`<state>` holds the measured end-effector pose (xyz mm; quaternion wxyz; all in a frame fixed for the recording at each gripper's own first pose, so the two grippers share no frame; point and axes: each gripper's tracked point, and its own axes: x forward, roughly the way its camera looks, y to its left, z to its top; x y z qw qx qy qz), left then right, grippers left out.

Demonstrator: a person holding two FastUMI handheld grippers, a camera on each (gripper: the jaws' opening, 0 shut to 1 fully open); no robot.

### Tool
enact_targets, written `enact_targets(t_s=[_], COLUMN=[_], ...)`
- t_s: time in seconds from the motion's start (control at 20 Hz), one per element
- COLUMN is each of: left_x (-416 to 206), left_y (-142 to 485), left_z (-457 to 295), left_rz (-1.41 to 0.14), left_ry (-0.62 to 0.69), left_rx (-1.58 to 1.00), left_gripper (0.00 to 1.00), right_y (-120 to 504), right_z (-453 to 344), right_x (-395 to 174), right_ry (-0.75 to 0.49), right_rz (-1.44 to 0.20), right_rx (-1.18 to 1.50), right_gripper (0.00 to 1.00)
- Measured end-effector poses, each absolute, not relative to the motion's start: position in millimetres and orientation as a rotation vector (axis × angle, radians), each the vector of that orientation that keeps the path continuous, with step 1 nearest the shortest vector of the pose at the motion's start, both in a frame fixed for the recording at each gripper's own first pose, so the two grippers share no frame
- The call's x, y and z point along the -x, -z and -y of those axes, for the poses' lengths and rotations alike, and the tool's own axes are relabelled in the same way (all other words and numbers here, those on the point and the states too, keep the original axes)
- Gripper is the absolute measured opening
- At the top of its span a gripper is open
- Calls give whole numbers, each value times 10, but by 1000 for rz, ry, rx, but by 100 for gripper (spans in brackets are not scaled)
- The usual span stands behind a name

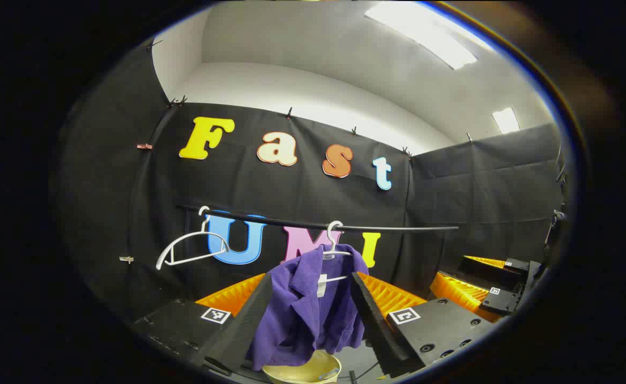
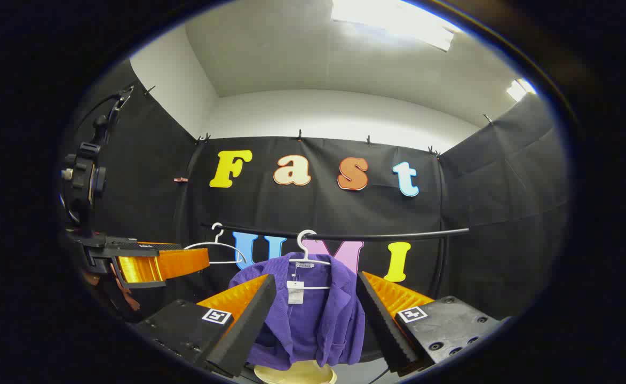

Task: Grasp the clothes on the hanger with both hands and then place them into the laundry hamper below.

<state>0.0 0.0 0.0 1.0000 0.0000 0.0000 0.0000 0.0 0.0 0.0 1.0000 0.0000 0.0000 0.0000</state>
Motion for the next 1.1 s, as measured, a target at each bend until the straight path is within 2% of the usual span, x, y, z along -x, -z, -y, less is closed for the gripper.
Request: enact_targets(t_s=[0.5,0.55,1.1], left_x=[-84,-89,-97], left_y=[0,2,18], left_z=[-46,-39,-10], left_rz=[13,14,19], left_ry=[0,4,60], left_rx=[-7,-8,-21], left_gripper=[92,92,92], right_y=[27,23,-27], right_z=[15,24,76], right_x=[-61,-62,-57], right_ry=[-9,-6,46], right_rz=[-9,-8,1], right_rx=[1,1,16], right_gripper=[96,99,96])
